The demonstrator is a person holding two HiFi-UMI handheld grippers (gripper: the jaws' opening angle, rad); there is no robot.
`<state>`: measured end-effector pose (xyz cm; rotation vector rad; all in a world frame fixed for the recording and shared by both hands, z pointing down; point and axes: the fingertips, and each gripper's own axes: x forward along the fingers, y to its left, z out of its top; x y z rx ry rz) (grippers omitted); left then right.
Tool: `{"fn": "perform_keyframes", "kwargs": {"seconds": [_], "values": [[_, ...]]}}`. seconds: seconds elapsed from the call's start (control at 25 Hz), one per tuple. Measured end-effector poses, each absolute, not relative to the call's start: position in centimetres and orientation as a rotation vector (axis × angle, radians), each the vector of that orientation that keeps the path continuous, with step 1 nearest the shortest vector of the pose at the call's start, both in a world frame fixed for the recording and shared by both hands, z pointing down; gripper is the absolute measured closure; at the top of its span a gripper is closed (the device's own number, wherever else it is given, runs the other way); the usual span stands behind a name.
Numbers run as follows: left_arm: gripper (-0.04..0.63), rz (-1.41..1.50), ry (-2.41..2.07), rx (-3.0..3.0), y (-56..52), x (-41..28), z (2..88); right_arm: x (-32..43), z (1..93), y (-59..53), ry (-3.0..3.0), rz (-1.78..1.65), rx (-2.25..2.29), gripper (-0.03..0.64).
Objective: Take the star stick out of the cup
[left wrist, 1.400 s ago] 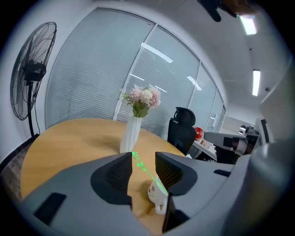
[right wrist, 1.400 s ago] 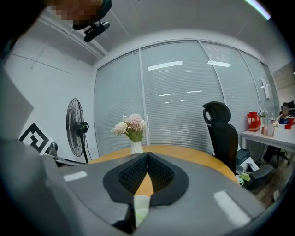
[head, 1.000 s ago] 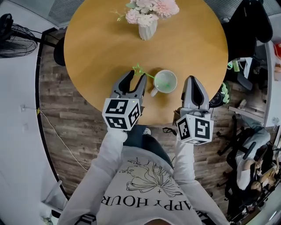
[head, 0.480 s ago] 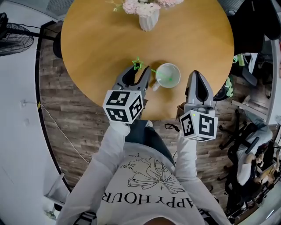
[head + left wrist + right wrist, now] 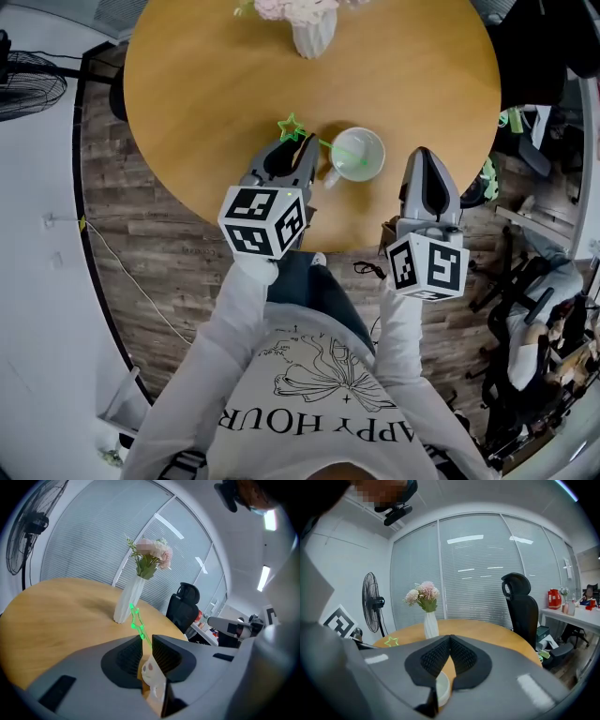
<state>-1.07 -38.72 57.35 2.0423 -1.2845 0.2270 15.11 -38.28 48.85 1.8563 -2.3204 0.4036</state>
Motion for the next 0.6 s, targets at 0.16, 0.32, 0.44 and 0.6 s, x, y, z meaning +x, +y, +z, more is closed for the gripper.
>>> {"fn": "perform_keyframes", "kwargs": {"seconds": [0.16, 0.32, 0.44, 0.6], "values": [[0.548, 0.2, -1.274, 2.048, -38.7, -0.7, 57.1, 15.5, 49.0, -37.8, -2.31, 0.405, 1.865, 0.607], [0.555, 0.17, -1.264, 2.044, -38.6, -0.5, 57.0, 15.6, 49.1, -37.2, -2.304, 0.404, 1.871, 0.607], [0.562, 0.129, -1.253, 2.036, -38.7, -0.4, 56.6, 15.7, 49.0, -37.1, -2.303, 0.405, 1.879, 0.607], [0.57, 0.108, -1.242, 2.051, -38.4, -0.2, 55.5, 15.8, 48.0, -36.7, -2.314, 0.394, 1.895, 0.607]]}}
